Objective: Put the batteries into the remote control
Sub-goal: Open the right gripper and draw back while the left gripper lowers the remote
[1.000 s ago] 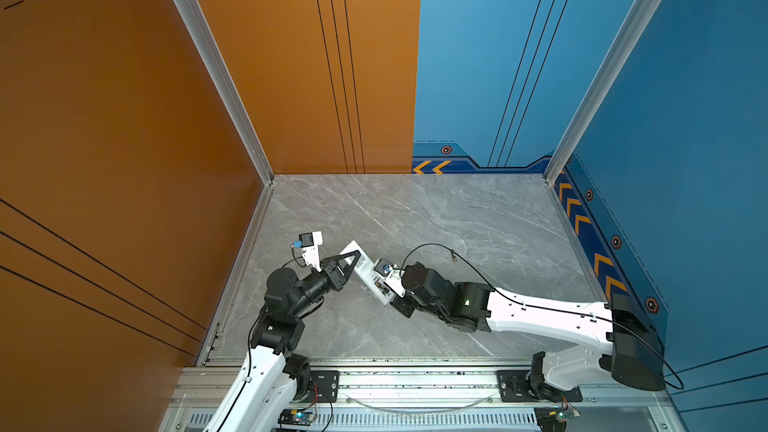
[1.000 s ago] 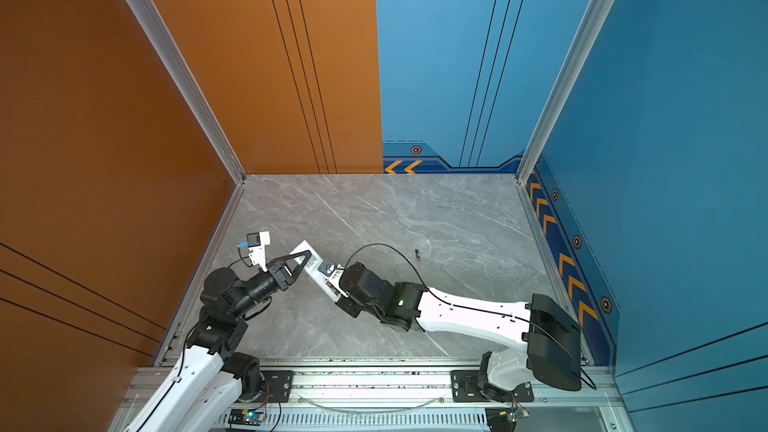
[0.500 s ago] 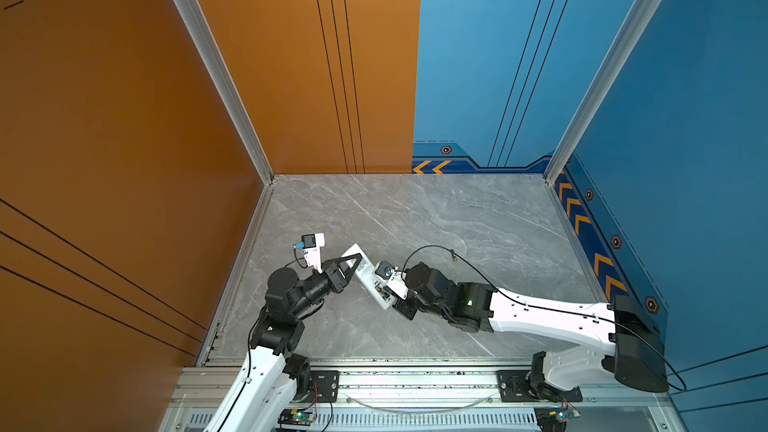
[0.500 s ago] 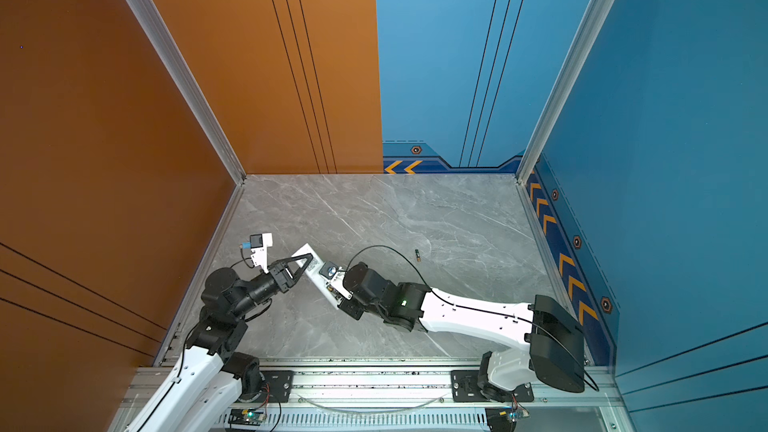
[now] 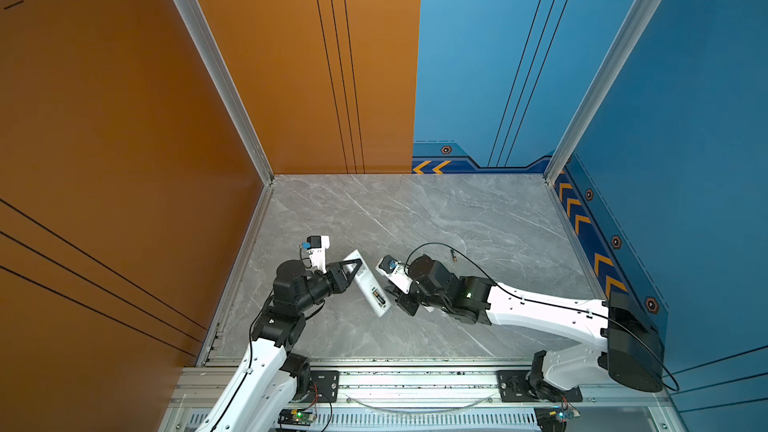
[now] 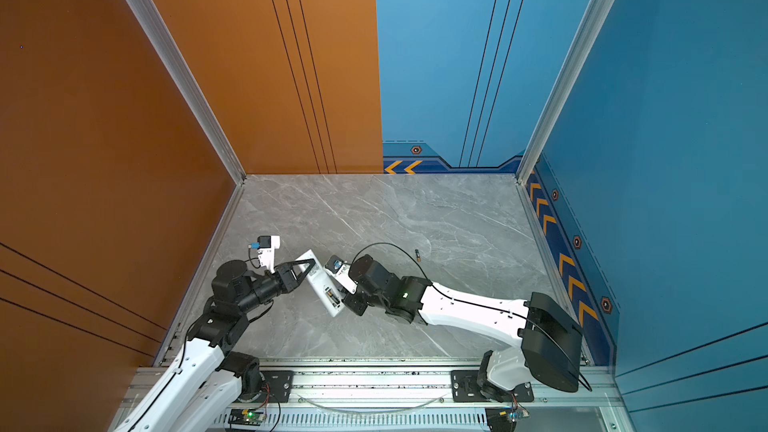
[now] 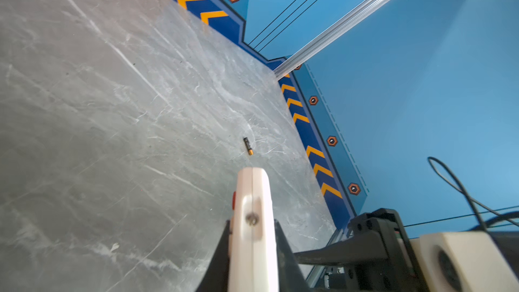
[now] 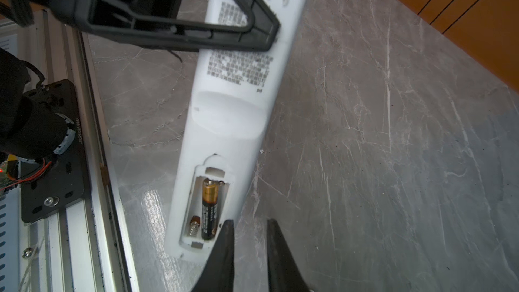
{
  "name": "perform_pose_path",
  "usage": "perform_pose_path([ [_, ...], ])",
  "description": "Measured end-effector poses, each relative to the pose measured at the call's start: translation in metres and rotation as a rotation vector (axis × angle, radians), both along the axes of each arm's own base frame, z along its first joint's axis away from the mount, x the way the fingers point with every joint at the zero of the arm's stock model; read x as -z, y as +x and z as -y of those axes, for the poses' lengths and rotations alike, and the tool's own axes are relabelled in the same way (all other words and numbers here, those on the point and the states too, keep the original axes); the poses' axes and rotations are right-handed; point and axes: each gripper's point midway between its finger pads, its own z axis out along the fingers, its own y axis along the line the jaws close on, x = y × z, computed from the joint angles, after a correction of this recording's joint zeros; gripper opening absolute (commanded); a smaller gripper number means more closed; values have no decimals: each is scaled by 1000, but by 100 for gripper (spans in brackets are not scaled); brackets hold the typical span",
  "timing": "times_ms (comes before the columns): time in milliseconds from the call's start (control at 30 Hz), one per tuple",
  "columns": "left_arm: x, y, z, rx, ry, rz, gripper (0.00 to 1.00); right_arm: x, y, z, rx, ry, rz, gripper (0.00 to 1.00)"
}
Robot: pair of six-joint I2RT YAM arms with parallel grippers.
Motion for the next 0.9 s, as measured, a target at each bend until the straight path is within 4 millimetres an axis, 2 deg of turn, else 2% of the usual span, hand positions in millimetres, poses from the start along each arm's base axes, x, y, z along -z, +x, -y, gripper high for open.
perform_pose_path([
  [233, 39, 2, -11, -60, 102, -125, 0, 22, -6, -6, -19, -9, -90, 24],
  [433, 67, 3, -19, -98, 208, -235, 0, 41, -3, -1, 12, -29, -151, 24],
  [733, 85, 15, -21, -129, 413, -347, 0, 60, 3, 15, 78, -41, -210, 25],
  [900, 89, 26, -17, -145, 490, -382, 0, 68, 4, 13, 101, -14, -256, 26],
])
